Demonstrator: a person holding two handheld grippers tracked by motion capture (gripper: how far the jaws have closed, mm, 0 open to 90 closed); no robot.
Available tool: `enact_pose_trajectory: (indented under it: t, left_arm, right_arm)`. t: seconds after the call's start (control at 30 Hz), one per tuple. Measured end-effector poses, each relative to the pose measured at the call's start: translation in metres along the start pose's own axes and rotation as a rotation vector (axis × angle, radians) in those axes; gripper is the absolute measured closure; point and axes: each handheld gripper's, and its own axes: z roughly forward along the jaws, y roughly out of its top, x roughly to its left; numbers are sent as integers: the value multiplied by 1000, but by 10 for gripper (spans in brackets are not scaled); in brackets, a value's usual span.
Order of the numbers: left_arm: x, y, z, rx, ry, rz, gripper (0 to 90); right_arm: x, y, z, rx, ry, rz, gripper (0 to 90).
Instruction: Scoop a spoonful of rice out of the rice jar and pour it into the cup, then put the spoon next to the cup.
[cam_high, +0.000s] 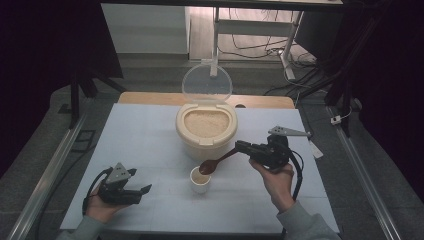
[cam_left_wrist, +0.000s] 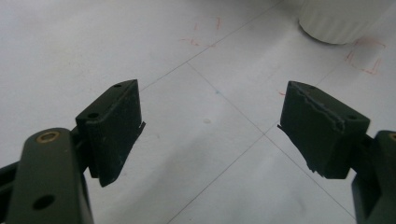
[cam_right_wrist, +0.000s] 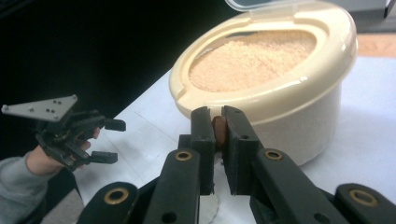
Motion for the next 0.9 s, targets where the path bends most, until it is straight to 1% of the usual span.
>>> enact_pose_trajectory:
  t: [0.03, 0.1, 0.2, 0.3, 0.43, 0.5, 0.53, 0.57, 0.67, 0.7, 0.73, 0.77, 0.9]
  left_arm:
    - [0, 0, 0, -1, 0, 1, 203]
    - [0, 0, 0, -1, 0, 1, 203]
    - [1, 0, 0, -1, 0, -3, 203]
    - [1, -1, 0, -1, 0, -3, 203]
    - [0, -1, 0, 0, 0, -2, 203]
    - [0, 0, -1, -1, 1, -3, 202]
    - [0, 0, 0, -1, 1, -4, 202]
    - [0, 0, 0, -2, 2, -5, 203]
    - [1, 1, 1, -2, 1, -6, 203]
    - [1, 1, 1, 1, 1, -5, 203]
    - [1, 1, 1, 1, 1, -5, 202]
    - [0, 1, 1, 1, 0, -3, 202]
    - [1, 1, 1, -1, 1, -4, 202]
  right_arm:
    - [1, 0, 0, -2, -1, -5, 828]
    - [1, 1, 0, -3, 7, 4, 828]
    - [-3, 1, -2, -10, 22, 27, 828]
    - [-10, 2, -9, -27, 41, 59, 828]
    - [-16, 3, -22, -41, 49, 72, 828]
    - [-19, 4, -32, -52, 54, 77, 827]
    - [-19, 4, -32, -52, 54, 77, 827]
    - [-21, 6, -41, -61, 53, 73, 828]
    - [-23, 7, -53, -65, 54, 69, 828]
    - [-24, 7, -57, -60, 51, 65, 828]
    - [-24, 7, -57, -60, 51, 65, 828]
    - [-25, 6, -61, -42, 49, 63, 828]
    - [-27, 2, -64, -6, 51, 67, 828]
